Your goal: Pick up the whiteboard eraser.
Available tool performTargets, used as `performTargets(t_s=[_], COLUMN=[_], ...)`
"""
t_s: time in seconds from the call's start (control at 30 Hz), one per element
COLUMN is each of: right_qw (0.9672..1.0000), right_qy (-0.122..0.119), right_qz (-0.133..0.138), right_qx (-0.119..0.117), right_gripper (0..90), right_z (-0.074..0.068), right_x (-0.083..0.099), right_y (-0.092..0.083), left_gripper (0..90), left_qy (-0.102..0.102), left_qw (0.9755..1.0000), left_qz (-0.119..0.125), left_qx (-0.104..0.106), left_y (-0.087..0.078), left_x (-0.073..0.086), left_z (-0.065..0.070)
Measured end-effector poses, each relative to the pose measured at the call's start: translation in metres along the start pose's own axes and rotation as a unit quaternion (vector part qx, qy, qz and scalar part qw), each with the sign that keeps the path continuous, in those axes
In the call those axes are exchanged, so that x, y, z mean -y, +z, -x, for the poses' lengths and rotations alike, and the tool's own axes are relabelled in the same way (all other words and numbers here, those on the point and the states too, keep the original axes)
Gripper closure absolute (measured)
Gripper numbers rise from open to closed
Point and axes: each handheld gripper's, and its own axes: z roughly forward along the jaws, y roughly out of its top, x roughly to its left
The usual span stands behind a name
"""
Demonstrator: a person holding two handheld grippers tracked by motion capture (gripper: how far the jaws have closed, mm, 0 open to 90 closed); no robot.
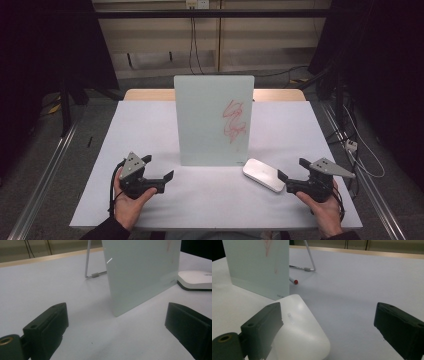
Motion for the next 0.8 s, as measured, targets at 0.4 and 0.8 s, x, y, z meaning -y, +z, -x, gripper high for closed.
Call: performTargets(t_s=[0.4,0.8], right_qw=[0.9991,0.9959], right_qy=[0.001,-0.006], right_qz=[-0.031,-0.064], right_qx=[-0.028,-0.064], right_gripper=[7.7,8.8], right_z=[0.0,-0.004], right_x=[-0.0021,-0.0094], right_y=[0.0014,0.0077], left_gripper=[4.9,5.4], left_qy=[0.016,0.014], left_qw=[0.9999,0.9998], left_qz=[-0.004,-0.005], left_qx=[0.002,0.009], left_y=[-0.0024,-0.0017], left_x=[-0.0014,-0.0015], left_z=[0.003,0.0036])
